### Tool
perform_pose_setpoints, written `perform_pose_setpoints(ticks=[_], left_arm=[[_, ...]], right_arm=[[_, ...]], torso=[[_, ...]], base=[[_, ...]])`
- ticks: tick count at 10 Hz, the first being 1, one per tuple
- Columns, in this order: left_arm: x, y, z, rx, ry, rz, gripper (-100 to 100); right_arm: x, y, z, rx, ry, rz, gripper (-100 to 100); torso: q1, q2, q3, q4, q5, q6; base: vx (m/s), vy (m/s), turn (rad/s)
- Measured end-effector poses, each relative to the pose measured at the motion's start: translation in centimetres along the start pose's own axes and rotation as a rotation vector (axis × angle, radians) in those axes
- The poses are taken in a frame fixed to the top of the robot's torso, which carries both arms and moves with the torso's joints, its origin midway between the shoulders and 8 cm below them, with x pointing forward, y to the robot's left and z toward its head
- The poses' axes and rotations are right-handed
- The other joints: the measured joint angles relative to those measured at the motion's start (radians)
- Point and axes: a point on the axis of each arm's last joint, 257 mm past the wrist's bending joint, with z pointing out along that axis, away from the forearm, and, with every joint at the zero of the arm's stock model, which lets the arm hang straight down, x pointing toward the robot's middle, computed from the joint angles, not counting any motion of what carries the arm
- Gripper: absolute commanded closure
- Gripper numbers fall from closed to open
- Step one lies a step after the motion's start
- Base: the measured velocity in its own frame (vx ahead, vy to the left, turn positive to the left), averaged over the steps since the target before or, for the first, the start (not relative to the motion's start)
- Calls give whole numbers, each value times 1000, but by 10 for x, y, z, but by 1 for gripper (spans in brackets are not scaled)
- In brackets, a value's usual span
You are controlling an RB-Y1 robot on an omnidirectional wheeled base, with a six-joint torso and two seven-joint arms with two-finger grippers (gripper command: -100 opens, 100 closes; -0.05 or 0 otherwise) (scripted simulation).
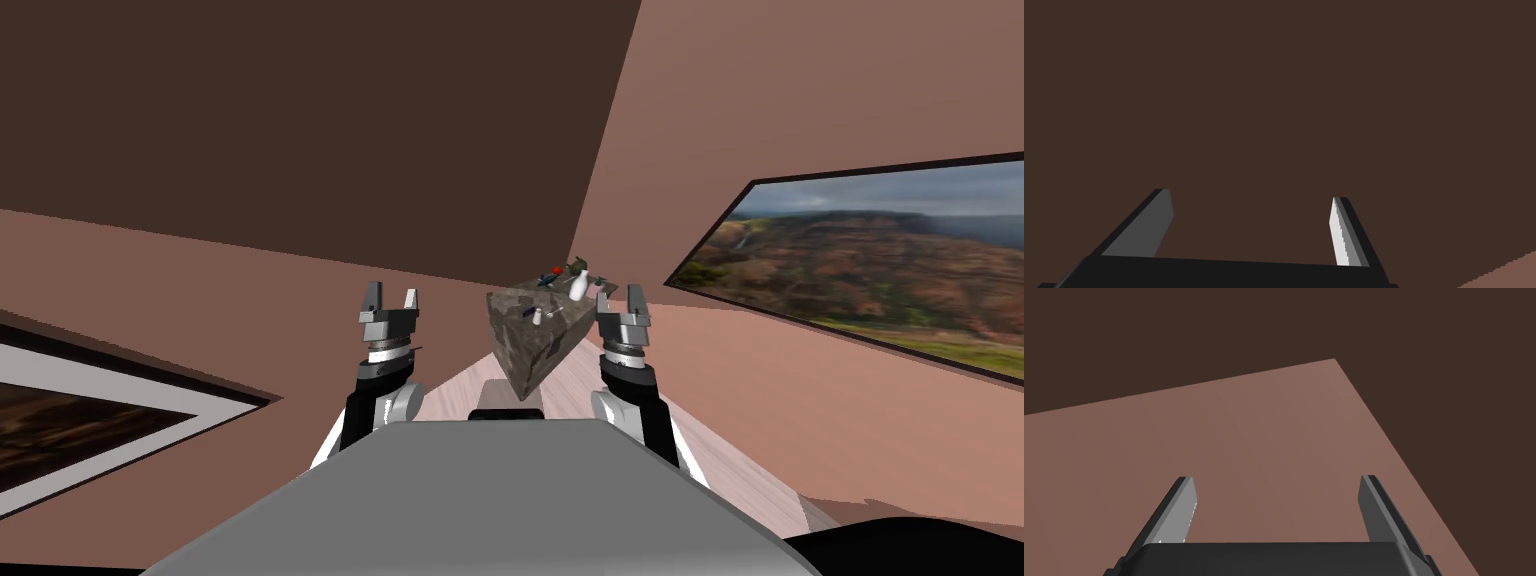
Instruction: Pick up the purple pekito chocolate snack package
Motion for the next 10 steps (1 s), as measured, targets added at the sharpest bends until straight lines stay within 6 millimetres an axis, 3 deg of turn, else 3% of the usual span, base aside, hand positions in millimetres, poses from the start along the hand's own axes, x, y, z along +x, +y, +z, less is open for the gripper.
perform_pose_setpoints(ticks=[10], left_arm=[[0, 0, 0, 0, 0, 0, 0]], right_arm=[[-48, 16, -5, -66, -125, 168, -100]], torso=[[-3, 0, 0, 0, -1, 0]], base=[[7, 68, 67]])
